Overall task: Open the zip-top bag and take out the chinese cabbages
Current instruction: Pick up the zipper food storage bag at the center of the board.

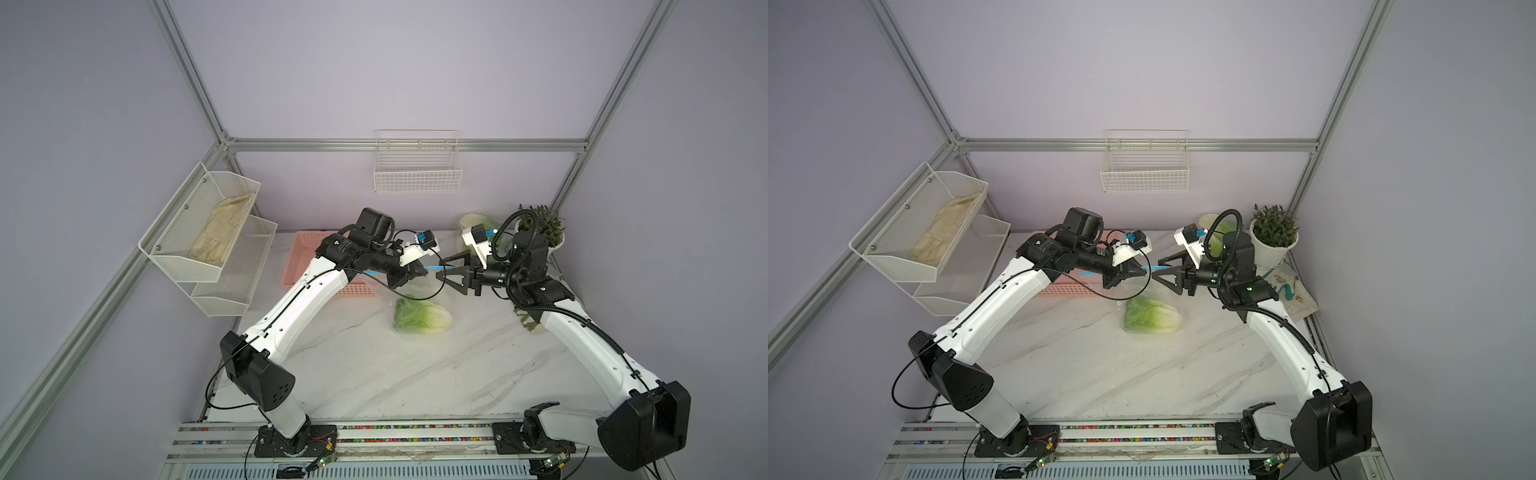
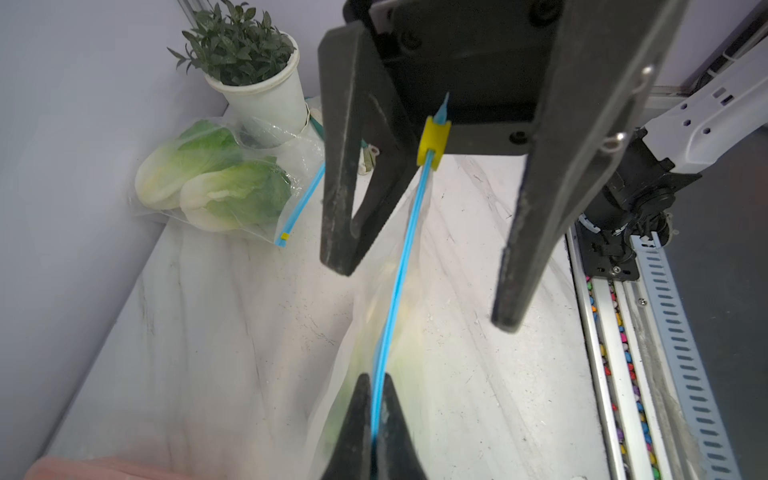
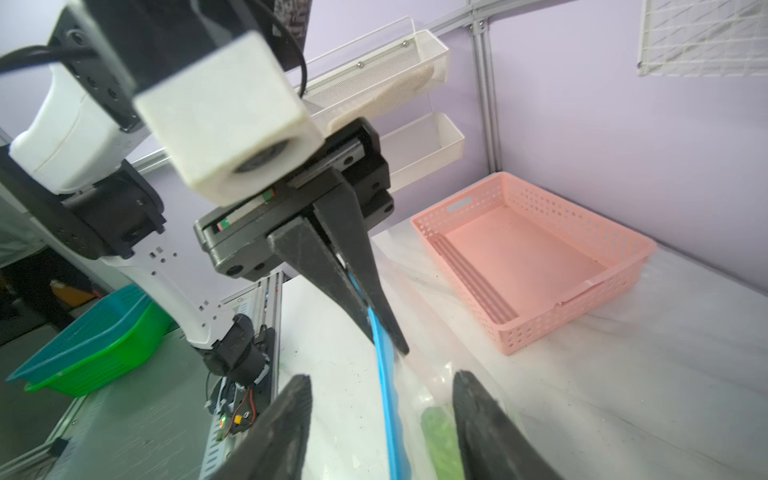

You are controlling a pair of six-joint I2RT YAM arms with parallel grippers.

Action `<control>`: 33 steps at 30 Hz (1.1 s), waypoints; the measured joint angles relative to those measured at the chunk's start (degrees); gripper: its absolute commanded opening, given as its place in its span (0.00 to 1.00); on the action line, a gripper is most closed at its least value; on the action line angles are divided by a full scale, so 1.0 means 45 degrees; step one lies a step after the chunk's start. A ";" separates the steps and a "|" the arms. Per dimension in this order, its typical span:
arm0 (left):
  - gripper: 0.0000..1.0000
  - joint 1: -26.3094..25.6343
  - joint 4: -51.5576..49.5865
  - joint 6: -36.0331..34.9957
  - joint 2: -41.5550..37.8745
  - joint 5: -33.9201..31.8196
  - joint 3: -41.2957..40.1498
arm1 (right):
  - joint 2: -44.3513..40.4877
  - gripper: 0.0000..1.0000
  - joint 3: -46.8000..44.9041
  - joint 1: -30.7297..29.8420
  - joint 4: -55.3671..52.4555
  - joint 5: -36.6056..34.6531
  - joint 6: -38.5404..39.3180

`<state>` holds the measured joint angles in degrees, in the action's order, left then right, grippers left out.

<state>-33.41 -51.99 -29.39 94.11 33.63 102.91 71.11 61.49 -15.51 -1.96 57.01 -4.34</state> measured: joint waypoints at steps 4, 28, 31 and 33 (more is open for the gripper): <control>0.00 0.0102 -0.0005 0.0665 -0.0787 -0.0010 -0.0748 | -0.1025 0.79 -0.1457 0.0000 0.1996 -0.0636 -0.0792; 0.00 0.1428 -0.0704 0.1064 -0.2866 0.0374 -0.2210 | 0.0539 0.36 -0.1375 -0.0238 0.3750 0.0894 0.1515; 0.00 0.1433 -0.0714 0.1059 -0.2637 0.0461 -0.2210 | 0.0947 0.27 -0.1069 -0.0413 0.3687 0.1151 0.1719; 0.00 0.1457 -0.0695 0.1054 -0.2467 0.0486 -0.2210 | 0.1122 0.21 -0.0889 -0.0515 0.3633 0.1287 0.1846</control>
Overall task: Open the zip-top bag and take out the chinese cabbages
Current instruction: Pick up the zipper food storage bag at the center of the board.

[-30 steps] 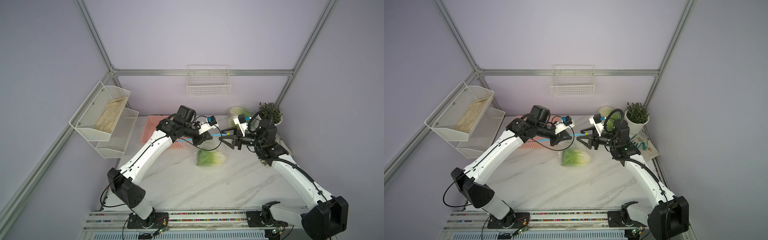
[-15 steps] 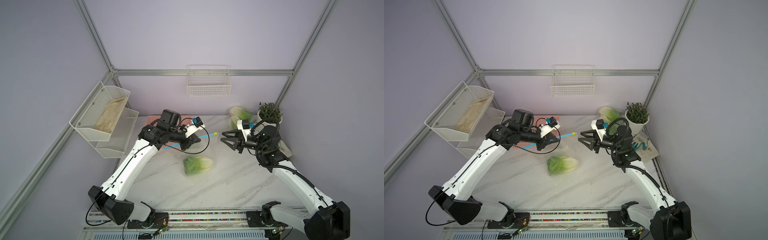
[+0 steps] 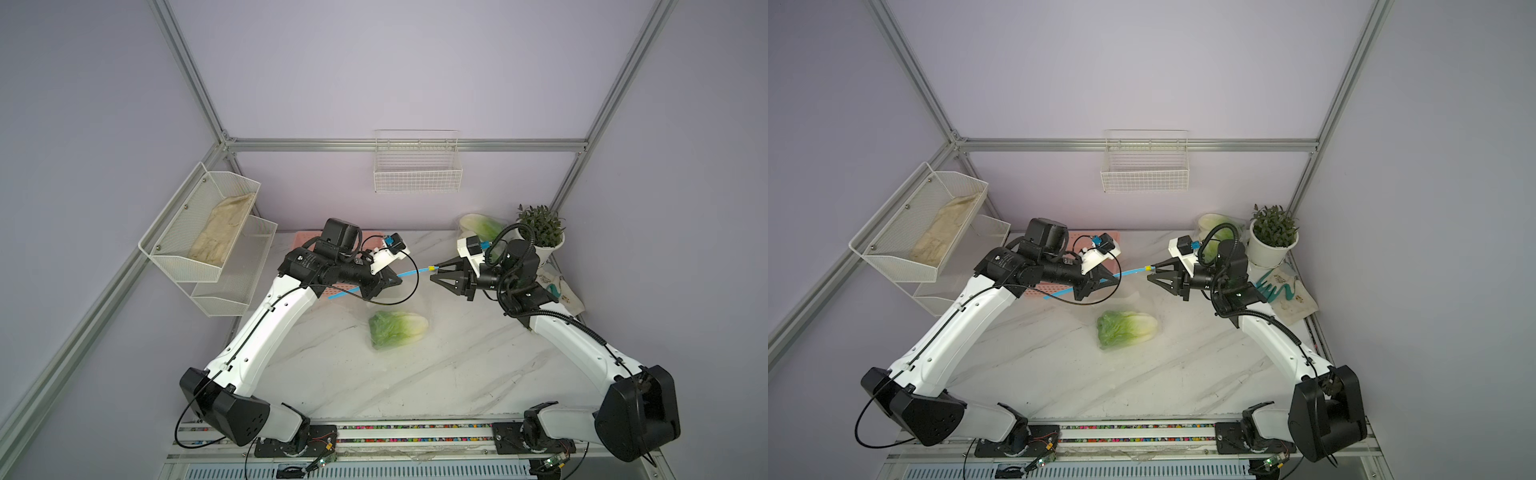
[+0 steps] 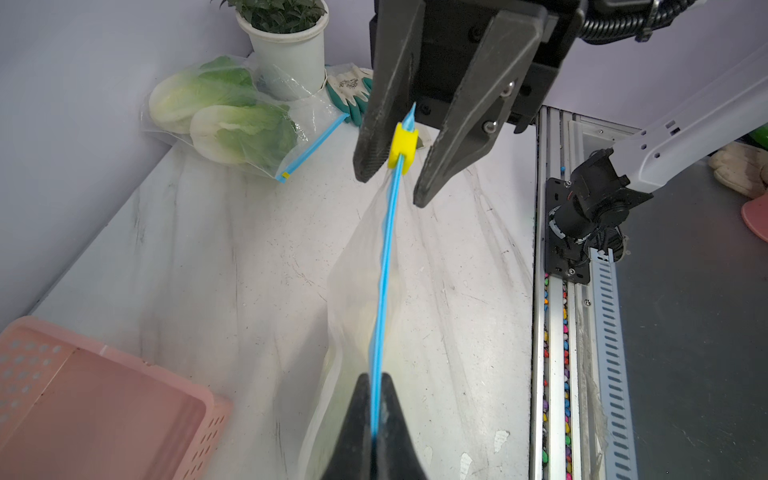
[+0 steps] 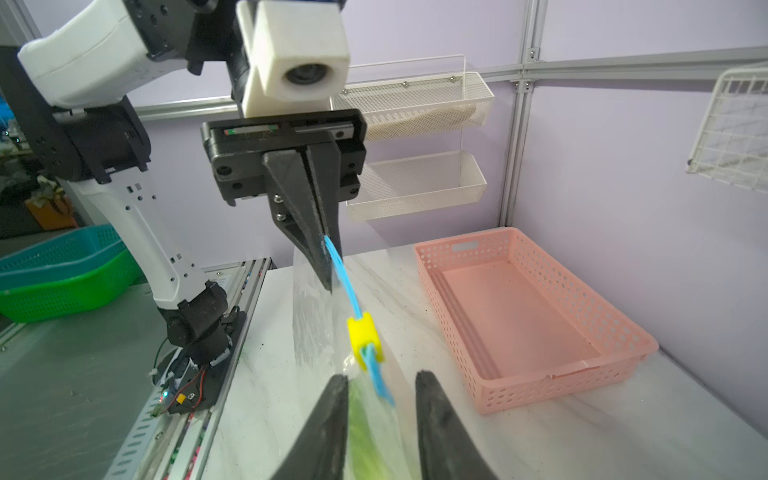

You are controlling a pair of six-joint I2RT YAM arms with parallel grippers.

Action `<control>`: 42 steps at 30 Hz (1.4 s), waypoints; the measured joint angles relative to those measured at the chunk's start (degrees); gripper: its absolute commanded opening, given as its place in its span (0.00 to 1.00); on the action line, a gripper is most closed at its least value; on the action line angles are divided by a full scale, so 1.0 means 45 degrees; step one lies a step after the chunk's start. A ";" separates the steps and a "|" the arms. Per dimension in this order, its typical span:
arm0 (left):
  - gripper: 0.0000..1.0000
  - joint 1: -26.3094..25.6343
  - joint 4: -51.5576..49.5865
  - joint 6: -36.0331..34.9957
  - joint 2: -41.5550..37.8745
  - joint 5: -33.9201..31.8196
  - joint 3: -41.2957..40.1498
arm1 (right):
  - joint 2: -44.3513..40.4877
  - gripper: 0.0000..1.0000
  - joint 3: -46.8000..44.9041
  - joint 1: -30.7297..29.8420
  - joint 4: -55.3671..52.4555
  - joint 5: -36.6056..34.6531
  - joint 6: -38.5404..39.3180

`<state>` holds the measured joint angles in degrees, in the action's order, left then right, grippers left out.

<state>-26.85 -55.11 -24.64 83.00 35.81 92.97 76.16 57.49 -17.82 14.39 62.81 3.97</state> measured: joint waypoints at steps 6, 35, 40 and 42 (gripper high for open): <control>0.00 0.0073 0.0010 -0.0005 0.0141 0.0010 0.0000 | 0.0151 0.12 0.0233 -0.0112 -0.0272 0.0282 0.0287; 0.75 0.0005 0.1020 0.0068 0.0510 0.0539 0.0049 | 0.0151 0.00 0.0695 -0.0136 -0.2550 0.0029 0.1671; 0.70 -0.0874 0.1370 0.0146 0.1778 0.0515 0.0826 | 0.0151 0.00 0.0695 -0.0136 -0.2667 0.0024 0.1666; 0.66 -0.1214 0.1443 0.0141 0.2254 0.0510 0.1151 | 0.0151 0.00 0.0695 -0.0136 -0.2735 0.0019 0.1666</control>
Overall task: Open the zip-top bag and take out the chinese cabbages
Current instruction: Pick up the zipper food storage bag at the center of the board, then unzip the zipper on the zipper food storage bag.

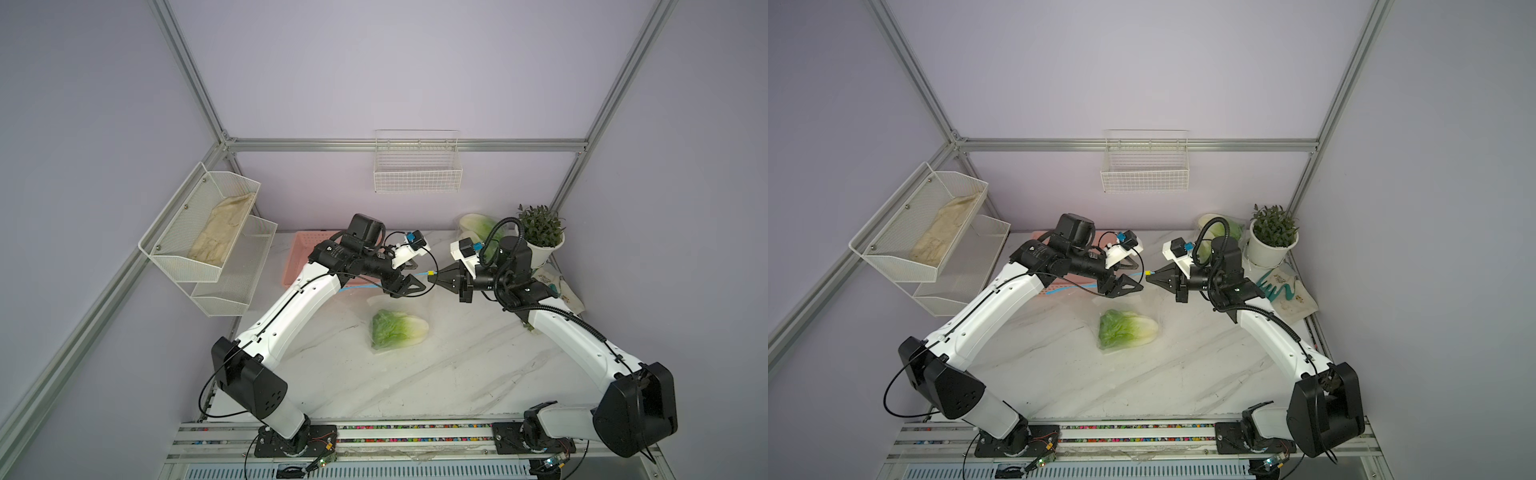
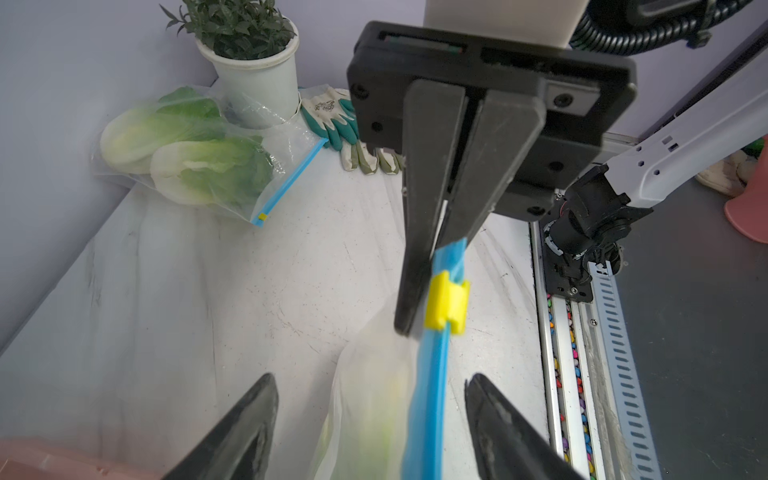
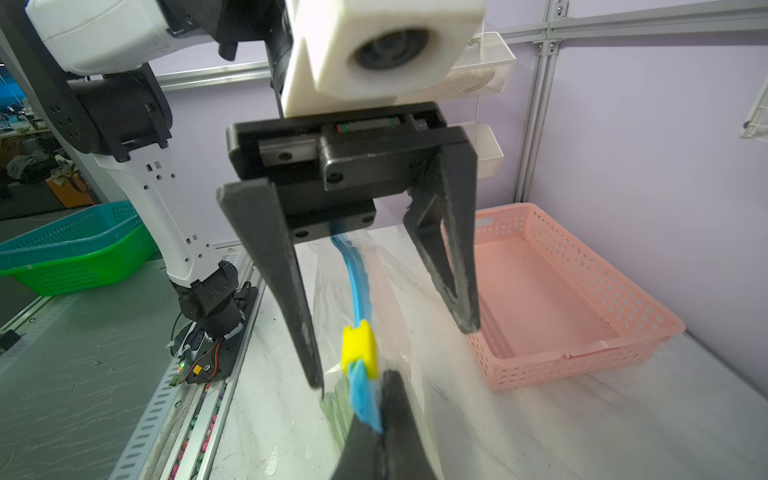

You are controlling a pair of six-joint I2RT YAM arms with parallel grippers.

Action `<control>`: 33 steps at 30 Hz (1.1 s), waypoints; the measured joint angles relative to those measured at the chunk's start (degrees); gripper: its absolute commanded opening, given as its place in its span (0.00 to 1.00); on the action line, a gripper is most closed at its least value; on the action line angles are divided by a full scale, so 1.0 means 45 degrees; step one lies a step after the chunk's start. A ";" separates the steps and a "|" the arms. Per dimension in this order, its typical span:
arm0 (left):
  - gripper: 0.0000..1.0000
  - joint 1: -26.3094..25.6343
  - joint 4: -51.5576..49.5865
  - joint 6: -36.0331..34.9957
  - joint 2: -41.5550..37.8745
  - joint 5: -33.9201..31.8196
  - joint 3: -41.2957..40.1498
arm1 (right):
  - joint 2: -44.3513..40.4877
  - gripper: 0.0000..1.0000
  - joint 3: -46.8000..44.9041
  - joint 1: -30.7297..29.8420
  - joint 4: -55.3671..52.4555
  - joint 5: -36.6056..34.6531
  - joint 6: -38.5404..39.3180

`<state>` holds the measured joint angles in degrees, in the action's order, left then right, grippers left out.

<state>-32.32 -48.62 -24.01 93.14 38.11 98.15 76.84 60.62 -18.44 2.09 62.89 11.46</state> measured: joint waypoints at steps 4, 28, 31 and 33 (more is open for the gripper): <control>0.57 -0.0359 0.0068 0.0000 0.0495 0.0034 0.0568 | 0.0000 0.00 0.0000 0.0000 -0.0058 0.0000 0.0000; 0.44 -0.0384 0.1078 0.0141 -0.0529 -0.0029 0.0908 | -0.0019 0.00 0.0000 0.0000 0.0019 -0.0097 -0.0408; 0.43 -0.0384 0.1083 0.0112 -0.0529 -0.0024 0.0826 | -0.0024 0.00 0.0000 0.0000 0.0136 -0.0112 -0.0539; 0.39 -0.0384 0.1078 0.0112 -0.0529 -0.0024 0.0772 | -0.0029 0.00 0.0000 0.0000 0.0204 -0.0117 -0.0588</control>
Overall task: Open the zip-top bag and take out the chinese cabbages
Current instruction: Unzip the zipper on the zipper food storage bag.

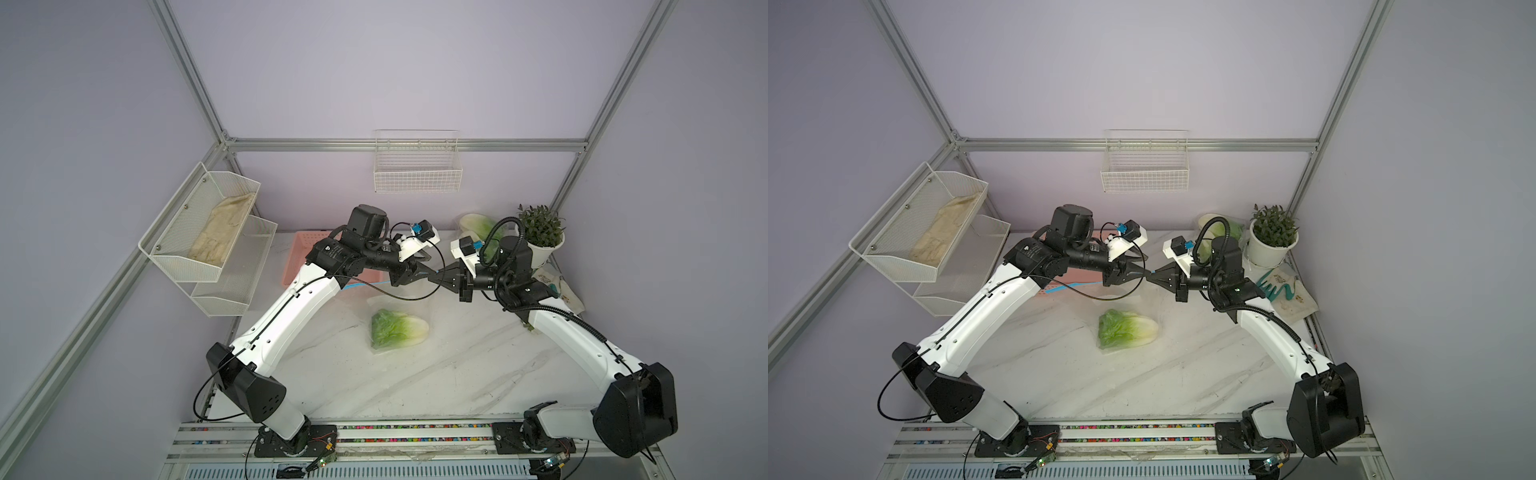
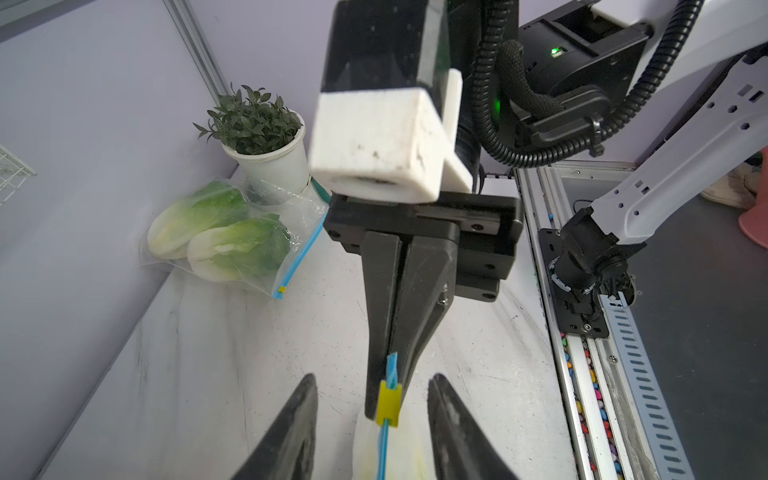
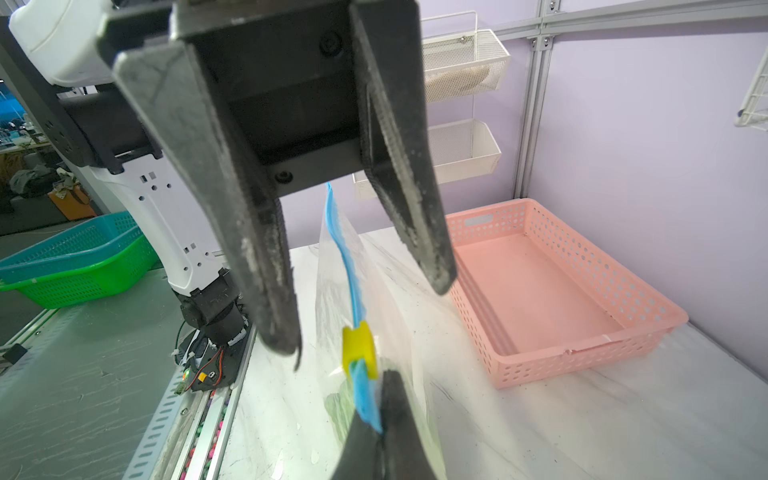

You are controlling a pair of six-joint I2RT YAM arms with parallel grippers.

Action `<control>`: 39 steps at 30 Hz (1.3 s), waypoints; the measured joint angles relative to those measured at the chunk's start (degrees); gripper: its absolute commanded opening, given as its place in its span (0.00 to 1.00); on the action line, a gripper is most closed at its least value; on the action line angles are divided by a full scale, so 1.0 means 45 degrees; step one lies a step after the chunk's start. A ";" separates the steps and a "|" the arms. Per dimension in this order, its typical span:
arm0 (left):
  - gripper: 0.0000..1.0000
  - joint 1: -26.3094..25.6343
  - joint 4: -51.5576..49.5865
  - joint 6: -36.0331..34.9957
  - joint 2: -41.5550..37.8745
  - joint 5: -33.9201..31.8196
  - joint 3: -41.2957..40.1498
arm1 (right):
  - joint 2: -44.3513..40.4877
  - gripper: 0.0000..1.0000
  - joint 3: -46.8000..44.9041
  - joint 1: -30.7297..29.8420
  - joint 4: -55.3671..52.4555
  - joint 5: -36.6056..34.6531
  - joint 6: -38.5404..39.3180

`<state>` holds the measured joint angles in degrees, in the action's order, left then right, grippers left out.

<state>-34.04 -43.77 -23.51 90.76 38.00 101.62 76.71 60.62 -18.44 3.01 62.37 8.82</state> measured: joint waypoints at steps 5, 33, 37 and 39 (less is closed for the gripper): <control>0.30 0.0000 0.0000 -0.0005 0.0000 -0.0005 -0.0063 | 0.0005 0.00 0.0000 0.0000 0.0044 -0.0005 -0.0068; 0.14 0.0000 0.0005 -0.0019 0.0257 0.0087 -0.0160 | 0.0005 0.00 0.0000 0.0000 0.0034 -0.0452 -0.0180; 0.03 0.0000 0.0000 -0.0005 0.0257 0.0092 -0.0272 | 0.0005 0.00 0.0000 0.0000 0.0019 -0.0568 -0.0180; 0.00 0.0000 0.0005 -0.0005 0.0257 0.0092 -0.0272 | 0.0005 0.00 0.0000 0.0000 0.0019 -0.0651 -0.0180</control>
<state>-34.04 -43.75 -23.53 91.92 38.41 100.40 76.73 60.62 -18.44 3.09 59.44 8.01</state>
